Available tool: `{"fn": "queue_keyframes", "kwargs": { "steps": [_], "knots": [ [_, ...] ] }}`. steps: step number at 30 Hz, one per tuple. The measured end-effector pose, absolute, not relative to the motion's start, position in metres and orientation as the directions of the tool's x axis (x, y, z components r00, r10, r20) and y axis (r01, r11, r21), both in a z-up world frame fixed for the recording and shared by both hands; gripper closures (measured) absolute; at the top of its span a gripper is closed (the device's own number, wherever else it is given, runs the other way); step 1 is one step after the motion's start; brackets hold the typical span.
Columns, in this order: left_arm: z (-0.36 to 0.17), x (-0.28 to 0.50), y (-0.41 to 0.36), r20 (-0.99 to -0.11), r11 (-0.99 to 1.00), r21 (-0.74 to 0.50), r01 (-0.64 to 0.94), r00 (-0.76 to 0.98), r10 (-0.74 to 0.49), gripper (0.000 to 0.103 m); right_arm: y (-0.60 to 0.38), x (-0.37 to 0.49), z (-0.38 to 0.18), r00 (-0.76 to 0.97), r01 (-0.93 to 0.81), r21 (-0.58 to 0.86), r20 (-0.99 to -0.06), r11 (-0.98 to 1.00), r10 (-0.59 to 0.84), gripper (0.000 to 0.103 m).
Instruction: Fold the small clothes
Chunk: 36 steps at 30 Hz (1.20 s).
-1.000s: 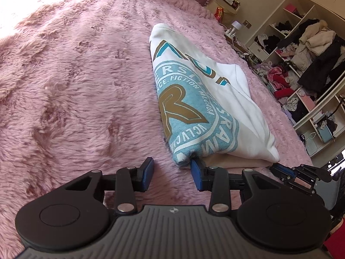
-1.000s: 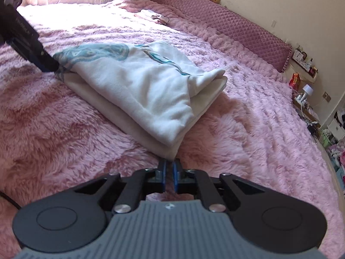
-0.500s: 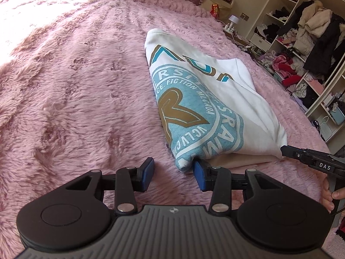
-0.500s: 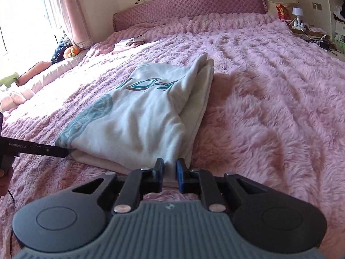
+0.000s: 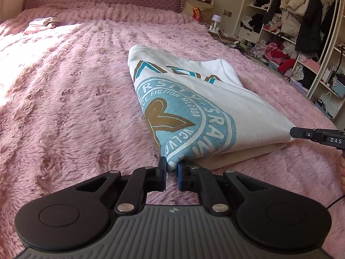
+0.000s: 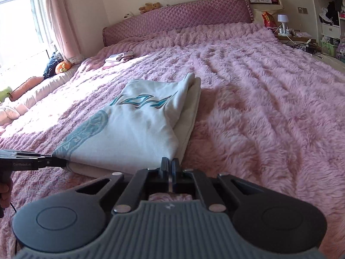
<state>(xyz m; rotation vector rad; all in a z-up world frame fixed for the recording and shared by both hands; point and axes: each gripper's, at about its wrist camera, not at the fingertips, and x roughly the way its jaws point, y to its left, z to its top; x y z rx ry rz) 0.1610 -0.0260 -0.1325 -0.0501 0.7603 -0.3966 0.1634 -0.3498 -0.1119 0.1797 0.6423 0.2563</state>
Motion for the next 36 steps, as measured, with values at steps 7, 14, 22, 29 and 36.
{"fn": "queue_keyframes", "kwargs": {
  "steps": [7,14,22,29,36],
  "knots": [
    [-0.133,0.159,-0.024,-0.71,0.922,-0.151,0.356,0.61,-0.352,0.093,-0.353,0.166,-0.142,0.755,-0.127,0.3,-0.589,0.946,0.288,0.103],
    [-0.101,0.148,0.001,-0.657,0.91,-0.249,0.332,0.632,-0.411,0.094,-0.364,0.162,-0.109,0.792,-0.162,0.317,-0.524,0.935,0.315,0.092],
    [-0.095,0.179,-0.008,-0.568,0.862,-0.405,0.304,0.656,-0.498,0.093,-0.358,0.248,-0.074,0.85,-0.156,0.315,-0.441,0.936,0.289,0.08],
    [-0.121,0.182,-0.017,-0.588,0.841,-0.459,0.287,0.611,-0.53,0.093,-0.347,0.343,-0.093,0.823,-0.099,0.322,-0.505,0.941,0.259,0.078],
    [-0.129,0.182,-0.015,-0.589,0.828,-0.487,0.28,0.595,-0.547,0.093,-0.337,0.373,-0.111,0.775,-0.107,0.315,-0.568,0.943,0.277,0.103]
  ]
}}
